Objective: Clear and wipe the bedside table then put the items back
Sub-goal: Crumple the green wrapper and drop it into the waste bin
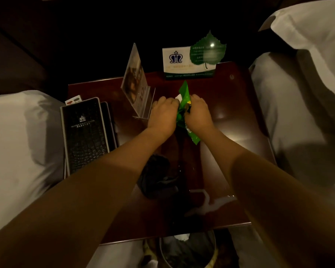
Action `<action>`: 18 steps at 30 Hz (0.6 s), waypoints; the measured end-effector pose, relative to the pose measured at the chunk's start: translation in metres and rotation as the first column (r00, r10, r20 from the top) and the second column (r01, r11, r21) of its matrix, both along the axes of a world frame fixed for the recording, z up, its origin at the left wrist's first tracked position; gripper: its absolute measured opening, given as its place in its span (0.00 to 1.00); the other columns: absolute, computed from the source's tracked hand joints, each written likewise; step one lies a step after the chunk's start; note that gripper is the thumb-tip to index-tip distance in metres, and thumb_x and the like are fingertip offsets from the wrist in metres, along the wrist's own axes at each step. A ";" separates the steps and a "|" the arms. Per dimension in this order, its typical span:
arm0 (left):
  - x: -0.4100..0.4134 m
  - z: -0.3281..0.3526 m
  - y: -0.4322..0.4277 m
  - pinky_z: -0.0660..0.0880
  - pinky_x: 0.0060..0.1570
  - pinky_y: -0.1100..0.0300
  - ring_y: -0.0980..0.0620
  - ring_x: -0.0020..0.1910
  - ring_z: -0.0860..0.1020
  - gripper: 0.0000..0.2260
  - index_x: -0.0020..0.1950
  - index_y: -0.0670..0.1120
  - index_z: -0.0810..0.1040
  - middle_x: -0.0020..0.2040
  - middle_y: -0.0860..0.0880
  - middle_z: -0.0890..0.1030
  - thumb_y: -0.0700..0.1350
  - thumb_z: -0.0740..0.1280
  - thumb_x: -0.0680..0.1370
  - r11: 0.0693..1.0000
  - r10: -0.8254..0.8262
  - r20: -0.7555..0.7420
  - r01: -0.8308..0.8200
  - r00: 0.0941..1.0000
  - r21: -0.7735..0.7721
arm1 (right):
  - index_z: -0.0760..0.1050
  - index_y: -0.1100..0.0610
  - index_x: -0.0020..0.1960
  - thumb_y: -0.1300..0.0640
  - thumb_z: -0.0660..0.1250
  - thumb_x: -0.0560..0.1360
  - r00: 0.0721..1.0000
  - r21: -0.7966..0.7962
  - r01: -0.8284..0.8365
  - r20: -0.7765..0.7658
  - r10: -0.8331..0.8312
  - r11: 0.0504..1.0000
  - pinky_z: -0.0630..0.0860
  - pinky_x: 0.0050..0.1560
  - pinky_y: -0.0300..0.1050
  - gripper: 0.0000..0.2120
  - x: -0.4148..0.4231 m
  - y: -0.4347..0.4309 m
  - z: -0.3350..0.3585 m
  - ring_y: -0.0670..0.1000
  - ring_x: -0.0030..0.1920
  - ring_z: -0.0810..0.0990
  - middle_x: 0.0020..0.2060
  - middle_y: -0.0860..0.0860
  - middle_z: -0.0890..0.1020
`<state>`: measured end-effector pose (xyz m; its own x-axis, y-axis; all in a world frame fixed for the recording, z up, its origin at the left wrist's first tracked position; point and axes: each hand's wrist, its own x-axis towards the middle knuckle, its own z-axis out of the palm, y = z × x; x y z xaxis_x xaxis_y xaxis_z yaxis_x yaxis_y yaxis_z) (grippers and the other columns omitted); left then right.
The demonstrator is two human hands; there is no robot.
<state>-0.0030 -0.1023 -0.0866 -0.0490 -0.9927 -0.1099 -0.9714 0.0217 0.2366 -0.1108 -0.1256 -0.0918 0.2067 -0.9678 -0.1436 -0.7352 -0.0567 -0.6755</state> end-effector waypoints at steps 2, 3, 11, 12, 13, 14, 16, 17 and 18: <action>-0.004 0.005 0.010 0.66 0.53 0.53 0.42 0.56 0.72 0.12 0.57 0.39 0.73 0.57 0.41 0.78 0.32 0.60 0.74 1.000 -0.005 0.008 0.005 1.000 -0.012 | 0.73 0.68 0.51 0.74 0.57 0.71 0.999 0.018 0.009 0.043 -0.010 1.000 0.65 0.47 0.43 0.12 -0.002 0.009 0.004 0.61 0.55 0.72 0.52 0.64 0.76; -0.007 0.007 0.014 0.65 0.53 0.53 0.42 0.57 0.72 0.13 0.58 0.39 0.73 0.57 0.41 0.77 0.33 0.60 0.74 1.000 -0.009 0.012 0.010 1.000 -0.017 | 0.73 0.68 0.51 0.74 0.57 0.71 0.998 0.019 0.020 0.060 -0.021 1.000 0.65 0.47 0.43 0.12 -0.003 0.014 0.007 0.61 0.55 0.72 0.51 0.65 0.76; -0.027 0.050 0.058 0.65 0.57 0.52 0.42 0.58 0.71 0.14 0.60 0.39 0.72 0.58 0.41 0.77 0.33 0.59 0.74 1.000 0.015 -0.008 -0.015 1.000 0.014 | 0.72 0.70 0.50 0.76 0.56 0.70 0.992 0.044 0.034 0.120 -0.039 0.998 0.69 0.49 0.51 0.12 -0.020 0.058 0.052 0.64 0.55 0.71 0.50 0.66 0.76; -0.029 0.057 0.065 0.66 0.56 0.52 0.41 0.57 0.71 0.14 0.59 0.39 0.72 0.57 0.41 0.77 0.33 0.59 0.75 1.000 0.017 -0.005 -0.017 1.000 0.014 | 0.73 0.69 0.50 0.76 0.56 0.70 0.992 0.050 0.029 0.119 -0.035 0.998 0.68 0.48 0.48 0.12 -0.022 0.064 0.058 0.64 0.55 0.71 0.50 0.66 0.76; -0.031 0.063 0.073 0.66 0.56 0.52 0.42 0.57 0.71 0.13 0.58 0.39 0.72 0.57 0.41 0.78 0.33 0.58 0.75 1.000 0.018 -0.001 -0.018 1.000 0.014 | 0.73 0.69 0.50 0.75 0.56 0.70 0.993 0.053 0.021 0.119 -0.027 0.998 0.67 0.48 0.47 0.12 -0.025 0.071 0.064 0.63 0.55 0.71 0.50 0.66 0.76; -0.033 0.070 0.080 0.66 0.55 0.52 0.42 0.57 0.71 0.13 0.58 0.39 0.72 0.56 0.41 0.78 0.33 0.58 0.75 1.000 0.019 0.005 -0.019 1.000 0.008 | 0.73 0.69 0.51 0.75 0.56 0.70 0.993 0.054 0.007 0.121 -0.014 0.999 0.66 0.48 0.46 0.12 -0.027 0.078 0.069 0.63 0.55 0.71 0.51 0.65 0.76; -0.035 0.083 0.097 0.66 0.55 0.53 0.42 0.57 0.71 0.13 0.58 0.39 0.73 0.56 0.42 0.78 0.33 0.59 0.75 1.000 0.029 0.011 -0.029 1.000 -0.001 | 0.73 0.68 0.51 0.75 0.57 0.70 0.991 0.059 -0.030 0.130 0.022 0.998 0.66 0.49 0.45 0.13 -0.032 0.092 0.080 0.62 0.56 0.71 0.51 0.64 0.76; -0.036 0.089 0.107 0.66 0.54 0.53 0.42 0.56 0.71 0.13 0.58 0.40 0.73 0.56 0.42 0.78 0.33 0.59 0.75 0.999 0.040 0.010 -0.040 0.999 -0.003 | 0.73 0.68 0.52 0.75 0.57 0.70 0.990 0.062 -0.051 0.133 0.043 0.997 0.66 0.50 0.45 0.13 -0.034 0.099 0.086 0.62 0.56 0.72 0.52 0.64 0.76; -0.037 0.094 0.117 0.66 0.54 0.53 0.42 0.56 0.71 0.12 0.57 0.40 0.73 0.56 0.42 0.78 0.33 0.59 0.75 0.999 0.050 0.011 -0.050 0.999 -0.006 | 0.73 0.68 0.52 0.74 0.57 0.70 0.989 0.067 -0.073 0.133 0.064 0.995 0.67 0.50 0.45 0.13 -0.037 0.107 0.091 0.62 0.57 0.72 0.52 0.64 0.76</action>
<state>-0.0403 0.0149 0.0071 0.0024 -0.9945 -0.1046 -0.9739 -0.0261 0.2253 -0.1474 -0.0185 -0.0011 0.2937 -0.9389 -0.1792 -0.6366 -0.0522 -0.7695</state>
